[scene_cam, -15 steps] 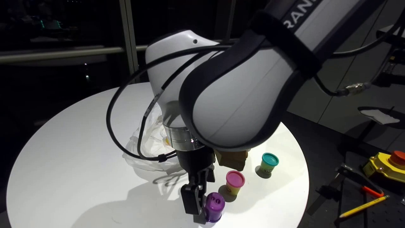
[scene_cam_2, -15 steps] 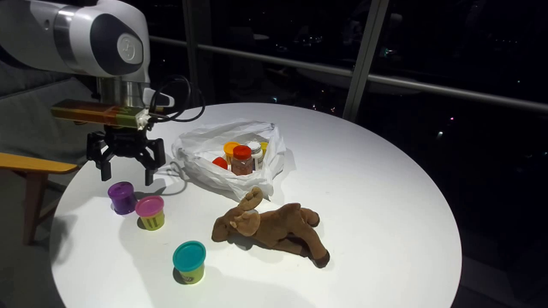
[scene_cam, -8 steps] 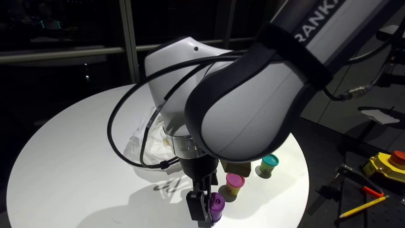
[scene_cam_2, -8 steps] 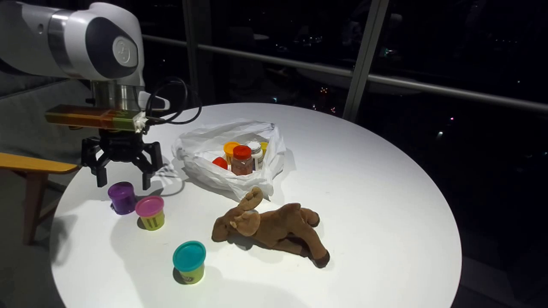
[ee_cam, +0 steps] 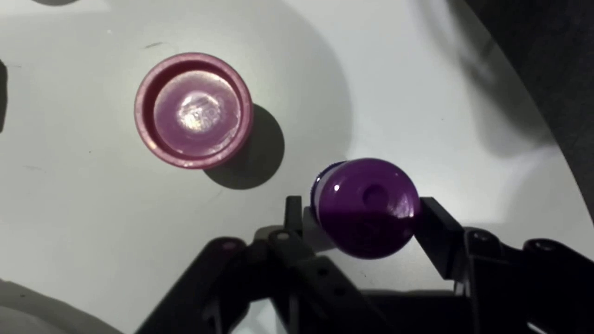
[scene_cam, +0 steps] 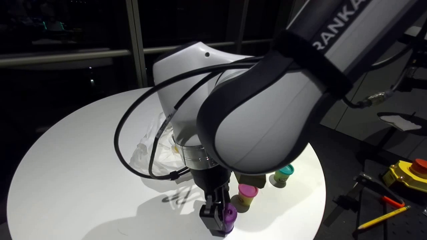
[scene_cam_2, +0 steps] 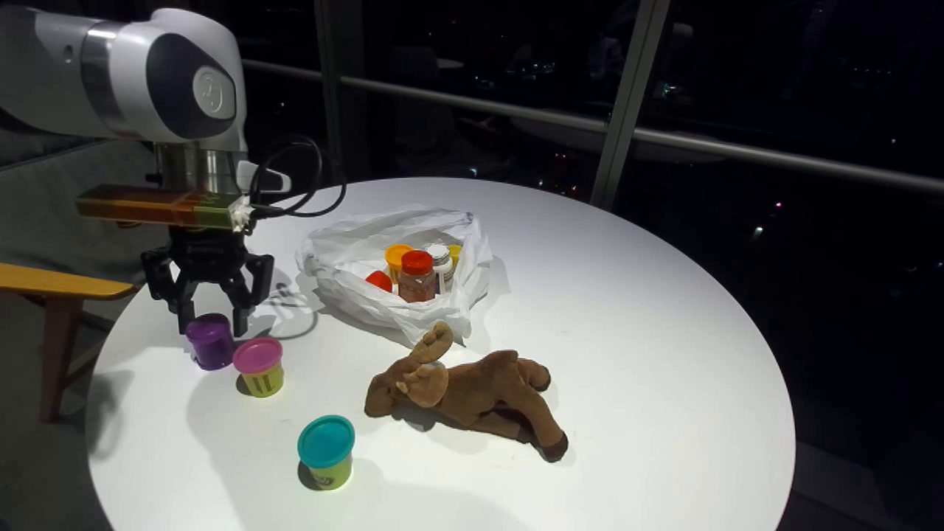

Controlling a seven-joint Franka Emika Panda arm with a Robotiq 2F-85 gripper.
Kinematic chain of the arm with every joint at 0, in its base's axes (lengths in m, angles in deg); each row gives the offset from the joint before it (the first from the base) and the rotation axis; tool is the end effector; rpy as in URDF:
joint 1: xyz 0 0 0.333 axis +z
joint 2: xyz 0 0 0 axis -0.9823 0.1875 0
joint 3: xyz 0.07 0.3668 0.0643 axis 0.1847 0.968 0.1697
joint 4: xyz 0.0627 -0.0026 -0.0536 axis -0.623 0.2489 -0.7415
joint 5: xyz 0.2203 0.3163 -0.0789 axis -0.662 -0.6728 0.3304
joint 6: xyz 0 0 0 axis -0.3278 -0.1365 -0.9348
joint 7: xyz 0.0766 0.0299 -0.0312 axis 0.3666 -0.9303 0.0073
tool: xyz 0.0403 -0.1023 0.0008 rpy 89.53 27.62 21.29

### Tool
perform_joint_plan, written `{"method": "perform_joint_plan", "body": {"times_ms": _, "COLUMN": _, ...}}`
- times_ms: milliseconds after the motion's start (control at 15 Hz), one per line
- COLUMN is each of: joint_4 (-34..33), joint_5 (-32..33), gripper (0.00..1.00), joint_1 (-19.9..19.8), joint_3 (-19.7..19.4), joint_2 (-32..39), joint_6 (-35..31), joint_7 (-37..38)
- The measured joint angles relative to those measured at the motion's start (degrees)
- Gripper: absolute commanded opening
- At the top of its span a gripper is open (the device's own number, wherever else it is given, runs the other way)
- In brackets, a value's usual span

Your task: Put all the objects on the table in the white plastic bag

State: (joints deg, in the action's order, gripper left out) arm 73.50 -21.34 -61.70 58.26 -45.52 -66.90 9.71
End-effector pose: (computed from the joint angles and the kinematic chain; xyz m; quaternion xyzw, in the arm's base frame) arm 0.5241 0.2618 0.1673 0.9538 0.2598 -0.1463 0.0374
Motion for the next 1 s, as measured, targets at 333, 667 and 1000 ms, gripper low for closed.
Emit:
{"method": "perform_joint_plan", "body": {"times_ms": 333, "joint_4": -0.1, "joint_5": 0.0, "gripper": 0.26, "joint_1": 0.0, "joint_3": -0.3, "joint_2": 0.0, "joint_6": 0.0, "joint_7": 0.4}}
{"method": "perform_joint_plan", "body": {"times_ms": 667, "joint_4": -3.3, "joint_5": 0.0, "gripper": 0.26, "joint_1": -0.4, "joint_3": -2.6, "joint_2": -2.7, "joint_6": 0.3, "joint_7": 3.4}}
{"method": "perform_joint_plan", "body": {"times_ms": 1000, "joint_4": -13.6, "joint_5": 0.0, "gripper": 0.26, "joint_1": -0.7, "joint_3": -5.5, "joint_2": -3.2, "joint_6": 3.4, "joint_7": 6.9}}
